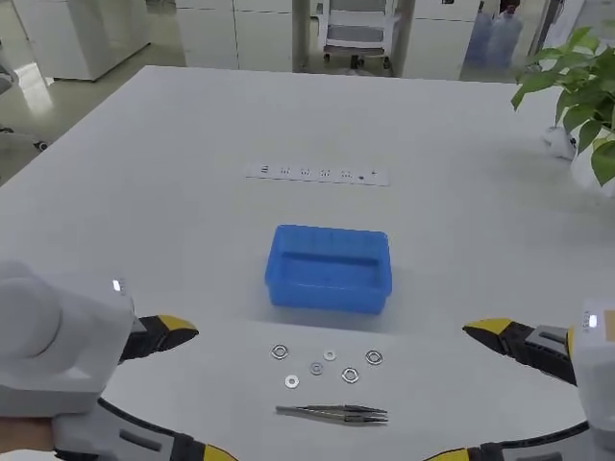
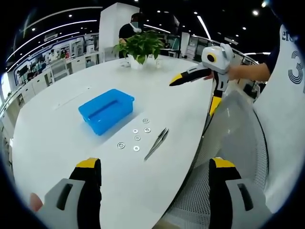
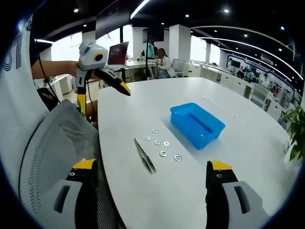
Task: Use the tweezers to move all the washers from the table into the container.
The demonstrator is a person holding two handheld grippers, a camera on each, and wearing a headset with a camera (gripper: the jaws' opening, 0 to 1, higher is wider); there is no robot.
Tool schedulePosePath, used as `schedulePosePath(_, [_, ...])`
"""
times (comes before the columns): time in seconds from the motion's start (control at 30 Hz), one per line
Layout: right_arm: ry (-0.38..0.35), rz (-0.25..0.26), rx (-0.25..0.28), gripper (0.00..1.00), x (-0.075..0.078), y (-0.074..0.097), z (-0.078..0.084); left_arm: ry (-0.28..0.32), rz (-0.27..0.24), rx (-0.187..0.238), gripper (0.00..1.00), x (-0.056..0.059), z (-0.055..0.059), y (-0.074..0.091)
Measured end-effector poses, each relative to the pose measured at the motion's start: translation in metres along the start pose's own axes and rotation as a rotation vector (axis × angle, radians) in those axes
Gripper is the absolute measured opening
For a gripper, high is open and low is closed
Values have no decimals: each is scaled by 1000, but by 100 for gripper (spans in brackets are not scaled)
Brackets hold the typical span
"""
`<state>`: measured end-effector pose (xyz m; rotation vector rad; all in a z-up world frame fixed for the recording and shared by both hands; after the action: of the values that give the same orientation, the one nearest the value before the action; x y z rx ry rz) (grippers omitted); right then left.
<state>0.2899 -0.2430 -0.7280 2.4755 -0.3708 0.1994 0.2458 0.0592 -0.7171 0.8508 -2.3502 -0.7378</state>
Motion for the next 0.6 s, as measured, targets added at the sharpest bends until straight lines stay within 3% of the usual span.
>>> schedulePosePath(0.6, [-3, -5, -14, 94, 0, 0, 2, 4, 17, -2, 99, -1, 0, -4])
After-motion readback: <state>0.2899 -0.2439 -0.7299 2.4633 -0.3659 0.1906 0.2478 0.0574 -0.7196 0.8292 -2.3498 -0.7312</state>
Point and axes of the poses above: the centre of the closed fingertips' face, and the gripper's own axes: y roughly backward along the fingers, x roughly to its right, z roughly out of its underside, the point moved 10 cm from there along y, roughly backward along the fingers, and after that the axes turned 15 degrees about y, right-handed, at the moved point
